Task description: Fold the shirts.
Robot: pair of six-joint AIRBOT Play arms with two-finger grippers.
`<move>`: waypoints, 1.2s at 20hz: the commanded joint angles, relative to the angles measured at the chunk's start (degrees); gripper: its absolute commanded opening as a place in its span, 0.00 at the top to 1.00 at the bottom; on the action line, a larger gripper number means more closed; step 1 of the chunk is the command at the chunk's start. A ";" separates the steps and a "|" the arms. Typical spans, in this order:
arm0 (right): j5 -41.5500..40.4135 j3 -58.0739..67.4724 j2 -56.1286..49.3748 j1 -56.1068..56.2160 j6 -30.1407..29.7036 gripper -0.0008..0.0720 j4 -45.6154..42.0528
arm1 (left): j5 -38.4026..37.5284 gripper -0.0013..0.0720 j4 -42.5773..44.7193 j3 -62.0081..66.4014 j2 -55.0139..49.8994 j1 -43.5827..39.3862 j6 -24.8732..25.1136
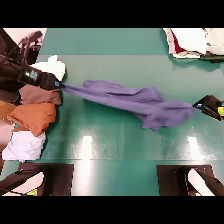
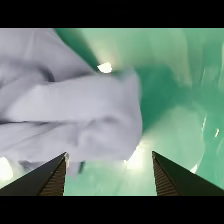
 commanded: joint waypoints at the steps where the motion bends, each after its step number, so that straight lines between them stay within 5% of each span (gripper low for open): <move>1: 3.28 1.66 -8.41 -3.06 -7.87 0.18 0.79 | -0.33 0.95 -0.22 -6.25 0.37 0.04 -0.50; 4: 7.98 -0.74 -8.92 -4.48 -10.14 0.18 0.70 | 0.85 0.95 -0.17 -8.94 0.37 0.07 -0.46; 8: -3.85 -9.16 -7.02 -4.48 -14.47 0.18 3.63 | 3.61 0.95 -0.24 -9.18 0.37 0.07 -0.48; 13: -5.03 -7.17 -17.84 -2.99 -22.84 0.24 12.96 | 3.61 0.95 -0.28 -9.18 0.37 0.04 -0.50; 17: -7.34 -2.75 -22.45 1.09 -23.17 0.46 13.00 | 3.58 0.95 -0.31 -9.18 0.37 0.07 -0.50; 19: -7.02 -0.55 -23.23 3.17 -24.87 0.90 13.00 | 3.63 0.95 -0.31 -9.18 0.37 0.07 -0.50; 20: -6.91 0.28 -23.04 4.09 -25.79 0.96 13.00 | 3.69 0.95 -0.33 -9.16 0.37 0.07 -0.50; 24: -5.55 7.58 -15.80 4.57 -24.20 0.96 13.09 | 5.35 0.95 0.24 -1.68 2.64 0.57 -1.73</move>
